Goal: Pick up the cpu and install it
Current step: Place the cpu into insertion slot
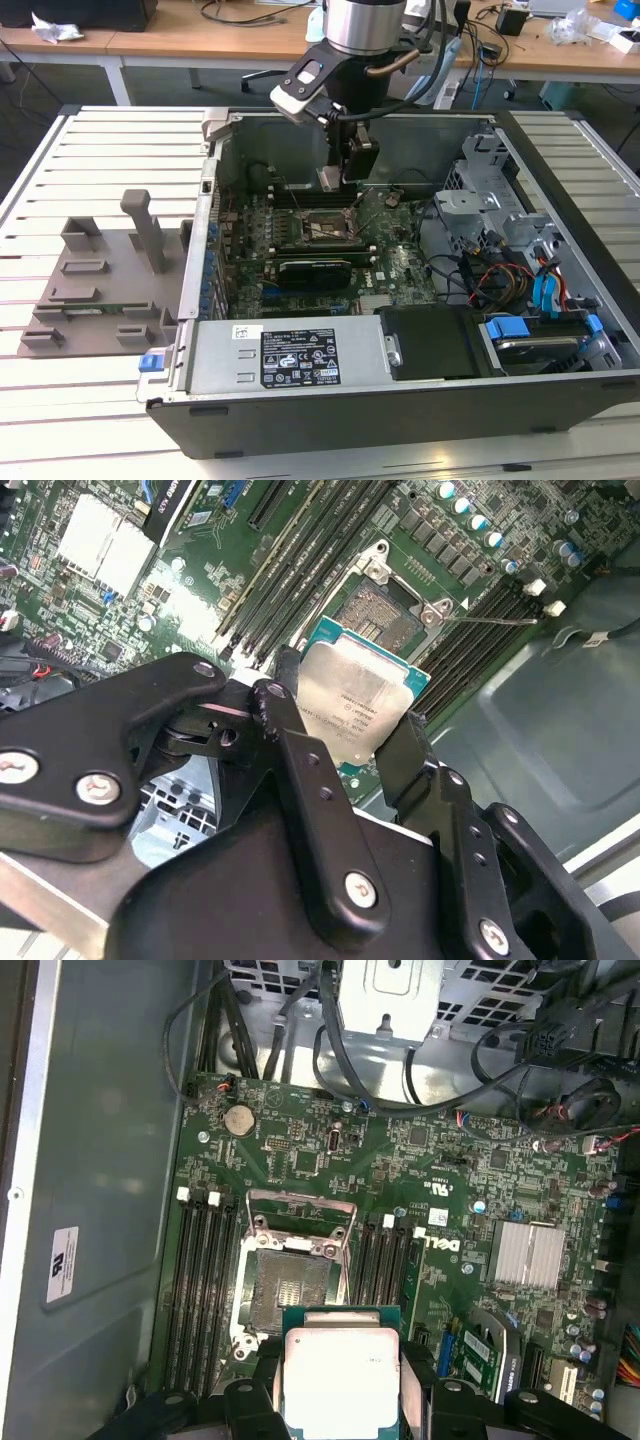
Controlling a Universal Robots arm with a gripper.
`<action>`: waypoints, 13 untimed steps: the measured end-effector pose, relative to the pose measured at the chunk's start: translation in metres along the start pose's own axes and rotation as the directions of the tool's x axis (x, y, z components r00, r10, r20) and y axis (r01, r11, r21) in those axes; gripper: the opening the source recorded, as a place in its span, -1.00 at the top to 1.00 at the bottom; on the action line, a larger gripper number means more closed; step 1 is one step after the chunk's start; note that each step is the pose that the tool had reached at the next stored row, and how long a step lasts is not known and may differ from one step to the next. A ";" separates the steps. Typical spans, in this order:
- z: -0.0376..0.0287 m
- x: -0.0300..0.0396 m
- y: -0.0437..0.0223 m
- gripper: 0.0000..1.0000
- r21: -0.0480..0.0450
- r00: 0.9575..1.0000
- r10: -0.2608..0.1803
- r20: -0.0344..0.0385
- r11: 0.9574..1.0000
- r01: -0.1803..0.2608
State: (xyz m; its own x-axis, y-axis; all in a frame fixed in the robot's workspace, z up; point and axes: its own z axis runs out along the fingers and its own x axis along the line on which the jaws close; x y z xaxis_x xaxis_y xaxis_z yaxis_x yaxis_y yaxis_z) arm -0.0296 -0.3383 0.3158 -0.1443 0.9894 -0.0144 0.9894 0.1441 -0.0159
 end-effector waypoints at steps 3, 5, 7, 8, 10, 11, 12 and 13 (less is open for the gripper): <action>0.0004 0.0000 0.0000 -0.09 0.000 1.000 0.000 0.000 1.000 0.000; 0.0009 0.0000 0.0000 -0.09 0.000 1.000 0.000 0.000 1.000 0.000; 0.0011 0.0000 0.0000 -0.09 0.000 1.000 0.000 0.000 1.000 0.000; 0.0014 0.0000 0.0000 -0.09 0.000 1.000 0.000 0.000 1.000 0.000; 0.0020 0.0000 0.0000 -0.09 0.000 1.000 0.000 0.000 1.000 0.000; 0.0021 0.0000 0.0000 -0.09 0.000 1.000 0.000 0.000 1.000 0.000; 0.0022 0.0000 0.0000 -0.09 0.000 1.000 0.000 0.000 1.000 0.000; 0.0024 0.0000 0.0000 -0.09 0.000 1.000 0.000 0.000 1.000 0.000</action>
State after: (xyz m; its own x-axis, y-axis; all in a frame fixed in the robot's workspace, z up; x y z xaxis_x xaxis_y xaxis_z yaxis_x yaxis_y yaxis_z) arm -0.0296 -0.3384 0.3135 -0.1443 0.9894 -0.0145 0.9894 0.1441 -0.0160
